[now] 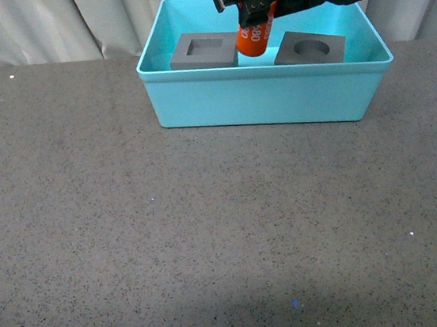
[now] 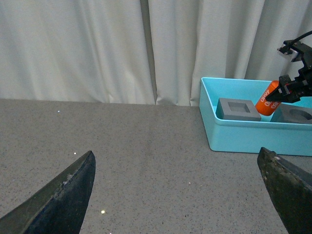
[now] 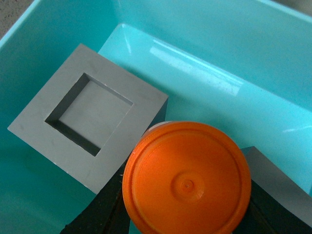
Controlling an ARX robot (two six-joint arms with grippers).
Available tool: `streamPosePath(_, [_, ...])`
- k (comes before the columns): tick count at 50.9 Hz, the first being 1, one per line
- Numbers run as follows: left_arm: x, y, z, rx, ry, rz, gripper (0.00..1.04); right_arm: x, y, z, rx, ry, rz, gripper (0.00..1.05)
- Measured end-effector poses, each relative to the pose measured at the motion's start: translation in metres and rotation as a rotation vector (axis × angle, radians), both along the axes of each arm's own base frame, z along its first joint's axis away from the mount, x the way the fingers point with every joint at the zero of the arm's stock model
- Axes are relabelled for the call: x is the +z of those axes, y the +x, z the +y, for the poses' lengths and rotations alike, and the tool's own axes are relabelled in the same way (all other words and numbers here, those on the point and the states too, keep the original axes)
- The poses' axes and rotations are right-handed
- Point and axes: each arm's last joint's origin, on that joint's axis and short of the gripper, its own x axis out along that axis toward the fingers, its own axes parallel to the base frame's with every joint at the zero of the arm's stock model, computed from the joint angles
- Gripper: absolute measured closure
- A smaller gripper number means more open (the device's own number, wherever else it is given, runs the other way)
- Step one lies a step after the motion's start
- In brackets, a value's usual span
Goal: Place gray and orange parts in blue box
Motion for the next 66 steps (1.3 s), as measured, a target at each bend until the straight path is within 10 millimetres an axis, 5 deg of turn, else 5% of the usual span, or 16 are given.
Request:
streamPosePath(12, [0.000, 0.000, 0.000, 0.000, 0.000, 0.000, 0.07, -0.030, 0.001, 0.002, 0.018, -0.035, 0.084, 0.61])
streamPosePath(26, [0.000, 0.000, 0.000, 0.000, 0.000, 0.000, 0.07, -0.028, 0.002, 0.003, 0.023, -0.039, 0.092, 0.61])
streamPosePath(40, [0.000, 0.000, 0.000, 0.000, 0.000, 0.000, 0.07, -0.011, -0.012, -0.007, 0.029, 0.005, 0.043, 0.16])
streamPosePath(43, [0.000, 0.000, 0.000, 0.000, 0.000, 0.000, 0.07, 0.006, -0.019, -0.014, 0.020, 0.029, 0.006, 0.08])
streamPosePath(55, [0.000, 0.000, 0.000, 0.000, 0.000, 0.000, 0.07, 0.089, -0.074, -0.067, -0.085, 0.134, -0.297, 0.10])
streamPosePath(66, [0.000, 0.000, 0.000, 0.000, 0.000, 0.000, 0.07, 0.087, -0.154, -0.120, -0.237, 0.084, -0.466, 0.10])
